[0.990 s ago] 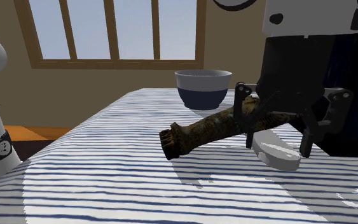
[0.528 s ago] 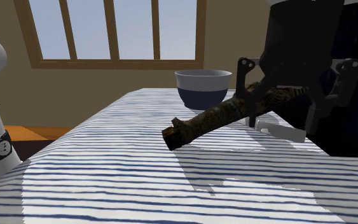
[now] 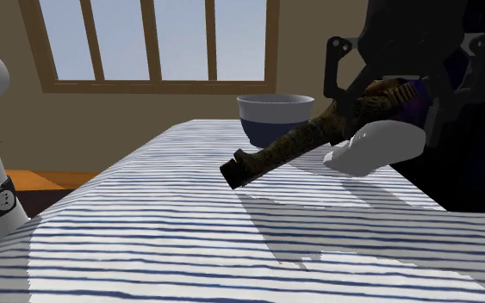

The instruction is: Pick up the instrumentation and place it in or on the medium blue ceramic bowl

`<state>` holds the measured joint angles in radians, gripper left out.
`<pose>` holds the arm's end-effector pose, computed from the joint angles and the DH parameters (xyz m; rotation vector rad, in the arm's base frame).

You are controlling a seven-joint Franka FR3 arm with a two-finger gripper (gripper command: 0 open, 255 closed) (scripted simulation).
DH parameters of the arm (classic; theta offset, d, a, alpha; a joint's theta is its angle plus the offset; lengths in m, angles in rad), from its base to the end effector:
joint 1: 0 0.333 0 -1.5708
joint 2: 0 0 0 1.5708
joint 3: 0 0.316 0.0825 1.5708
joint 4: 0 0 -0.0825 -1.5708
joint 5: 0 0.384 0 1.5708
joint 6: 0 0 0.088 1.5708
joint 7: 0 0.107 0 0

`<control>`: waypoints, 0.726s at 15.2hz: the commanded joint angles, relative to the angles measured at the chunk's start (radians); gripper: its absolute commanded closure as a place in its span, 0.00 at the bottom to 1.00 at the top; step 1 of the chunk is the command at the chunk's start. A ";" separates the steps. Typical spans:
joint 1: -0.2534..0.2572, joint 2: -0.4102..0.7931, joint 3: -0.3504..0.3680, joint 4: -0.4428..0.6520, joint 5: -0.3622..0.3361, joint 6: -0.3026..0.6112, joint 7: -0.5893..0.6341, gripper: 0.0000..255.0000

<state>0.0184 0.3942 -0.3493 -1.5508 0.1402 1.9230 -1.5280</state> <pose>0.6448 -0.1794 0.4335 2.6140 1.7383 0.0024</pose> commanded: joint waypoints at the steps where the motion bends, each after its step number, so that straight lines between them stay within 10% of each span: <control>1: -0.001 -0.004 -0.001 0.026 -0.003 -0.029 0.003 1.00; 11: -0.008 -0.014 -0.006 0.146 -0.009 -0.158 0.009 1.00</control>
<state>0.0115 0.3818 -0.3544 -1.4166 0.1321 1.7789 -1.5197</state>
